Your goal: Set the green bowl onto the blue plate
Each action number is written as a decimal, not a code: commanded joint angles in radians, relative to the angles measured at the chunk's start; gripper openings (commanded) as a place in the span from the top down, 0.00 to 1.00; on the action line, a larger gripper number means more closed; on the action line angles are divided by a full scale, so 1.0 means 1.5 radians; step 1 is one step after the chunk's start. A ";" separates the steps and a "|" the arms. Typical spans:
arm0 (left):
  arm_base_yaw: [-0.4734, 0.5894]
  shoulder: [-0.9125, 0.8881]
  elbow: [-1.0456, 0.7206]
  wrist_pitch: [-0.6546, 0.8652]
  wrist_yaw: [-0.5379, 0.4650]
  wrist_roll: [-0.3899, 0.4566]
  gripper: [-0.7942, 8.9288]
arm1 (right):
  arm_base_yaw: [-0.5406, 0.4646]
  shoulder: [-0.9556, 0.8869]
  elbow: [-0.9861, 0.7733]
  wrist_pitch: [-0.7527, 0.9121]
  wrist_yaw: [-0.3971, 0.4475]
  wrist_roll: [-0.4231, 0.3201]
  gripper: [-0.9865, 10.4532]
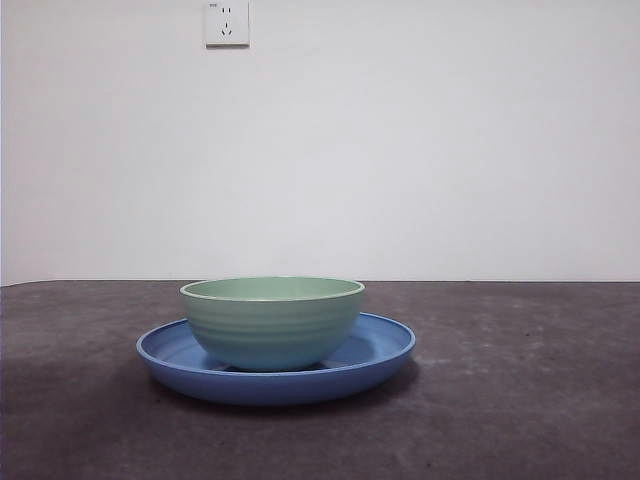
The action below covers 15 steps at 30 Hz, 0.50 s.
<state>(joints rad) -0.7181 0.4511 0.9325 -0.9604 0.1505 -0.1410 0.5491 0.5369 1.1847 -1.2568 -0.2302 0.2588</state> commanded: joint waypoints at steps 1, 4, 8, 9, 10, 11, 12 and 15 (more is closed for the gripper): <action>-0.005 0.001 0.007 0.008 -0.003 0.000 0.40 | 0.004 -0.025 0.007 -0.008 0.004 0.000 0.51; -0.005 0.001 0.007 0.008 -0.003 0.000 0.40 | 0.004 -0.043 0.007 -0.019 0.004 0.002 0.51; -0.005 0.001 0.007 0.007 -0.003 0.001 0.41 | 0.004 -0.050 0.007 -0.039 0.004 0.002 0.51; -0.005 0.001 0.007 0.007 -0.003 0.001 0.41 | 0.004 -0.050 0.007 -0.042 0.004 0.002 0.51; -0.005 0.001 0.007 0.007 -0.003 0.001 0.42 | 0.003 -0.050 0.007 -0.045 0.004 0.002 0.51; -0.005 0.001 0.007 0.007 -0.003 0.001 0.47 | 0.003 -0.050 0.007 -0.046 0.004 0.002 0.51; -0.005 0.001 0.007 0.007 -0.003 0.001 0.56 | 0.003 -0.050 0.007 -0.046 0.004 0.002 0.51; -0.005 0.001 0.007 0.006 -0.003 0.000 0.93 | 0.003 -0.050 0.007 -0.046 0.004 0.002 0.83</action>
<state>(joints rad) -0.7181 0.4511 0.9325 -0.9607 0.1505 -0.1410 0.5491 0.4587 1.1847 -1.3296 -0.2276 0.2615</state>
